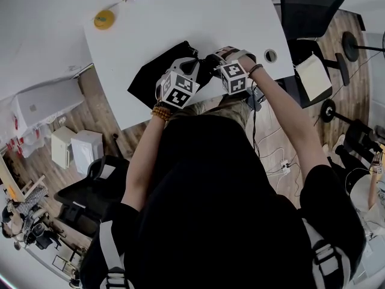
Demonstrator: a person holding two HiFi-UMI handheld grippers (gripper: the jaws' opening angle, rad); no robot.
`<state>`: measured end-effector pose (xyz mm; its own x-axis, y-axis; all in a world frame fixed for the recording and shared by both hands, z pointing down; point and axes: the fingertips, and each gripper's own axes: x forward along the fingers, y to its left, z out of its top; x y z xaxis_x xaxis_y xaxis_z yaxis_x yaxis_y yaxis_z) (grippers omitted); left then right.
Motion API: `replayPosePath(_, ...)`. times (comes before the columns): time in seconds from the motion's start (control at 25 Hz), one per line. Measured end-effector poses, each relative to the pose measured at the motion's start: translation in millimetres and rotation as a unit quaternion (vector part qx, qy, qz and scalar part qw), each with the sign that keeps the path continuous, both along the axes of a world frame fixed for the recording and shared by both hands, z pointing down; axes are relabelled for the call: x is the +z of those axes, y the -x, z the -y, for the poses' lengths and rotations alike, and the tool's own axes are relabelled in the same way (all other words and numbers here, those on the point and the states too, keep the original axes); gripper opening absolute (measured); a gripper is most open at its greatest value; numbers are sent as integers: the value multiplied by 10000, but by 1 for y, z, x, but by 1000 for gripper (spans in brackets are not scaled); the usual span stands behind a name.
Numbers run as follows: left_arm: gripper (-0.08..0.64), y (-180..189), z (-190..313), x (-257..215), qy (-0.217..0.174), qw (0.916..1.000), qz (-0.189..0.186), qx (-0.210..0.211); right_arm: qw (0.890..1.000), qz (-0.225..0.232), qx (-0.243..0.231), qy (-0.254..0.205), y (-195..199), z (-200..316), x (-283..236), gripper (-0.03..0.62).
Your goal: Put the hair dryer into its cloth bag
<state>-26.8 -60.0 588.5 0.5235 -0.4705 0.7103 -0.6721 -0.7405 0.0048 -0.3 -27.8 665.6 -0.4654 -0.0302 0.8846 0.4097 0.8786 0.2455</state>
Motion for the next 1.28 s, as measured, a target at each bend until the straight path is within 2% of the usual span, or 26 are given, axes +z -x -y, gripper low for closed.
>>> replayPosePath(0.16,35,-2,2,-4,25,9997,-211,-72,9997,29,243,-14,0,0,11,250)
replayPosePath(0.32,34,0,0,0,61,9998,-161,-46,9970,-216,712,212,-9,7,24,258)
replayPosePath(0.44,34,-1,-1,2,102,9998,-134,-41,9974,-242,657,187,-8,9,23,239)
replayPosePath(0.64,34,-2,0,3,82,9998,-166,-43,9989,-39,462,38,-2,10,6,227)
replayPosePath(0.88,34,-7,2,-1,74,9995,-307,-28,9994,313,138,-11,27,0,-14,225)
replayPosePath(1.0,34,-8,1,-2,81,9994,-317,-51,9988,403,268,59,33,-5,-1,227)
replayPosePath(1.2,34,-3,-2,-3,83,9995,-298,-89,9959,268,756,421,17,-4,17,252)
replayPosePath(1.24,34,-2,-3,-3,97,9995,-287,-90,9954,242,814,442,14,-3,18,233)
replayPosePath(1.28,34,-1,-4,-1,124,9995,-270,-87,9952,222,835,457,11,-2,19,188)
